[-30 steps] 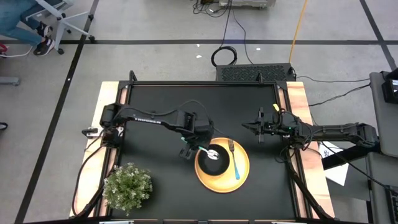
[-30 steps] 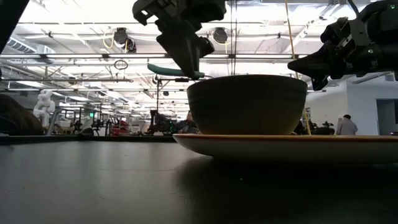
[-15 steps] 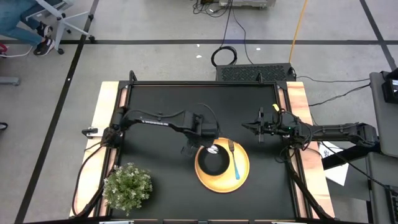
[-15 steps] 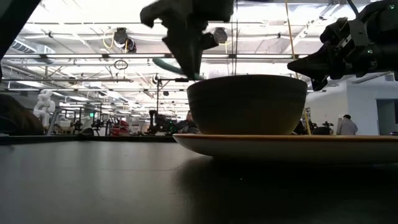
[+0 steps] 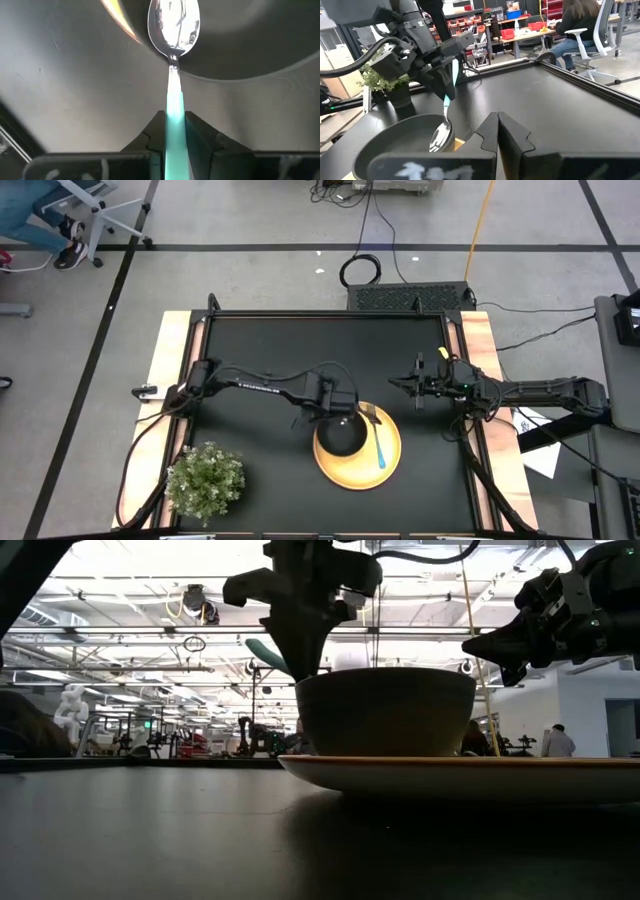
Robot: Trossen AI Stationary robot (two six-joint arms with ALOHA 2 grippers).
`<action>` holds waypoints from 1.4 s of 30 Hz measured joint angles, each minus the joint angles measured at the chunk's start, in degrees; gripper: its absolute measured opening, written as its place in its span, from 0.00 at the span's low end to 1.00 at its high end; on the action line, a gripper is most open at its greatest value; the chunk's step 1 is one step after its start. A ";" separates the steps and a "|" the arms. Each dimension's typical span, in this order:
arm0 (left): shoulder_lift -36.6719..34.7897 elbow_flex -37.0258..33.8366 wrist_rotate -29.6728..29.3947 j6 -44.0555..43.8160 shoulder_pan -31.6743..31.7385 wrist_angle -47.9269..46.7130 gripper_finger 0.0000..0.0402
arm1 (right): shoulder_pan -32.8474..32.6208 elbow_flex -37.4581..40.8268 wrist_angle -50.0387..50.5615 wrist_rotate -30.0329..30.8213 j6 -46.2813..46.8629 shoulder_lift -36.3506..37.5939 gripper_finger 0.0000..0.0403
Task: Set table place
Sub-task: Put the blue spoon into the black bowl
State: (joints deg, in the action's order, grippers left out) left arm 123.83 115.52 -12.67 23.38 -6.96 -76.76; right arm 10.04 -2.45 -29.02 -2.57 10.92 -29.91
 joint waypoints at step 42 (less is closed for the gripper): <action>7.56 7.09 -2.60 3.25 -2.94 -4.87 0.12 | 0.00 0.01 -2.54 -0.02 1.92 -0.28 0.00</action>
State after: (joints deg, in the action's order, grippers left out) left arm 131.39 122.61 -15.27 26.62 -9.90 -81.63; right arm 10.04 -2.44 -31.55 -2.59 12.84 -30.19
